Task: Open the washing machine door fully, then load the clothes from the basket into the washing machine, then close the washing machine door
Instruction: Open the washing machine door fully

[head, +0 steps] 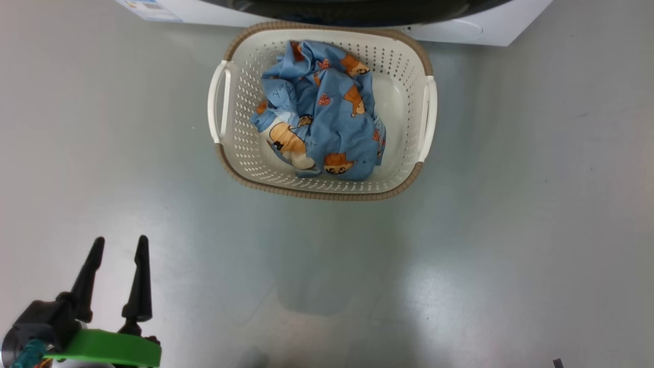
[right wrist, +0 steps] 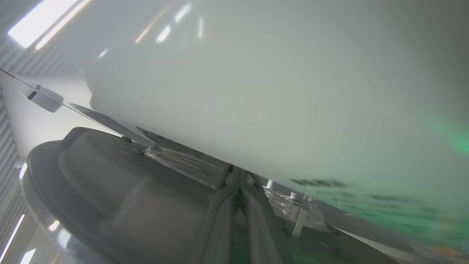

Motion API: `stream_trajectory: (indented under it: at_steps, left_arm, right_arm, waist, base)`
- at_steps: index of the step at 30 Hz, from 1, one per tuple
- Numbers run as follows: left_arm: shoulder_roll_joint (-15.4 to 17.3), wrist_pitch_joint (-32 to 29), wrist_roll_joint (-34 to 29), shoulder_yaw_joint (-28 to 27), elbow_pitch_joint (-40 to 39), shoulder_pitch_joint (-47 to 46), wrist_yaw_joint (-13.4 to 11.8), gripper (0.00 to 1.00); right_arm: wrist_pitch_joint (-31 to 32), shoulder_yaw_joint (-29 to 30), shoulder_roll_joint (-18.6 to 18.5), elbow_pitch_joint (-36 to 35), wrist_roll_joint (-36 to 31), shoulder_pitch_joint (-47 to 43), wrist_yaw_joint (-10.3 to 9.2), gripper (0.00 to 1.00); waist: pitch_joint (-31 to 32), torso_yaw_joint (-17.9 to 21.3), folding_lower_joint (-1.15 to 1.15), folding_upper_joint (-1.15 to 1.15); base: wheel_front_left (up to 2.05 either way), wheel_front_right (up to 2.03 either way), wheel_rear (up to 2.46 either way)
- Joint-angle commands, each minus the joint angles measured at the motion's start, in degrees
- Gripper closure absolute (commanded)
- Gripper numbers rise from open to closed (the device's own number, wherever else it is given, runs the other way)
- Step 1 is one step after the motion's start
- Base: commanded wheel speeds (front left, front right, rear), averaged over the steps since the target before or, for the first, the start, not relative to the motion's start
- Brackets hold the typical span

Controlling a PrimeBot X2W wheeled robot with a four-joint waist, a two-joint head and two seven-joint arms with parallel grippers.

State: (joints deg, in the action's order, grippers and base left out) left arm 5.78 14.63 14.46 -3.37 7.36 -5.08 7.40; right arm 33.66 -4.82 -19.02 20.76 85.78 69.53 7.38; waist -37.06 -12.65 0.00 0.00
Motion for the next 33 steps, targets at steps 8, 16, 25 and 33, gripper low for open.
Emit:
stream_trajectory:
  at_steps: [8,16,25,33]
  left_arm:
    - [1.55,0.37,-0.25,-4.26,-0.73,-0.98,0.09,0.0]
    - [0.97,0.37,-0.33,-5.41,-0.9,-1.69,0.09,0.0]
    - [0.56,0.37,-0.94,-6.05,-1.28,-2.33,0.09,0.0]
    - [-0.45,0.37,-1.86,-5.95,-0.98,-1.04,0.09,0.0]
  right_arm:
    - [3.53,-3.27,1.94,-1.74,0.66,-1.7,0.11,1.0]
    - [5.09,-5.69,3.48,-2.49,1.1,-4.49,0.11,1.0]
    - [7.03,-10.07,6.5,-5.16,1.66,-9.22,0.11,1.0]
    - [9.12,-13.9,8.08,-9.11,3.25,-17.86,0.11,1.0]
  waist:
    - [0.9,0.81,0.0,0.0]
    - [2.46,2.71,0.0,0.0]
    - [5.86,5.53,0.0,0.0]
    - [12.27,7.11,0.0,0.0]
  base:
    - [0.0,0.0,0.0]
    - [0.0,0.0,0.0]
    - [0.0,0.0,0.0]
    - [0.0,0.0,0.0]
